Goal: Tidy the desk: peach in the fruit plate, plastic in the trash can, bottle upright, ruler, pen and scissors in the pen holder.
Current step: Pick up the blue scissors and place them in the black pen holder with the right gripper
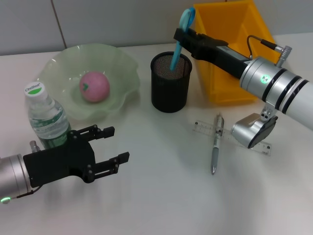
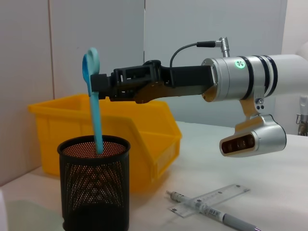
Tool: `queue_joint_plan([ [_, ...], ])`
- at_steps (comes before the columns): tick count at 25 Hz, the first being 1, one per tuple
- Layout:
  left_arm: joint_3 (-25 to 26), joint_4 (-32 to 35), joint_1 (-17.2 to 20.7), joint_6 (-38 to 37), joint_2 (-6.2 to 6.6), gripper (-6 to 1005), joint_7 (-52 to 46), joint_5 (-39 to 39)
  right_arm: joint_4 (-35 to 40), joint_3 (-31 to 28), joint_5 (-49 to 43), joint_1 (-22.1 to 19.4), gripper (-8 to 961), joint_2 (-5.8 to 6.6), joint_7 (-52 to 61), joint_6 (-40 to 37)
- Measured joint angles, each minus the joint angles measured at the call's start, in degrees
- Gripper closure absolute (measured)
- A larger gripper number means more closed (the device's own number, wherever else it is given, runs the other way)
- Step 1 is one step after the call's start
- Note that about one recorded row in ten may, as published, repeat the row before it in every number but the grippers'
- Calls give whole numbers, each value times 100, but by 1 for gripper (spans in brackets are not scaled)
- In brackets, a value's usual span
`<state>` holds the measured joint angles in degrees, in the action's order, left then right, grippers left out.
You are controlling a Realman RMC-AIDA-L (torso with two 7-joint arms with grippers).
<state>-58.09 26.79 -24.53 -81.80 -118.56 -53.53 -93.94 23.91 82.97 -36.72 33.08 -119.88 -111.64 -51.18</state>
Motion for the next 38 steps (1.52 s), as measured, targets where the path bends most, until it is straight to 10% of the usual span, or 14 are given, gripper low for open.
queue_joint_plan([
  [28, 2, 46, -11, -10, 0, 286, 0, 7, 27, 446, 768, -205, 415, 0, -98, -315],
  [38, 16, 55, -16, -50, 0, 286, 0, 7, -180, 801, 2619, -152, 409, 0, 425, -839],
])
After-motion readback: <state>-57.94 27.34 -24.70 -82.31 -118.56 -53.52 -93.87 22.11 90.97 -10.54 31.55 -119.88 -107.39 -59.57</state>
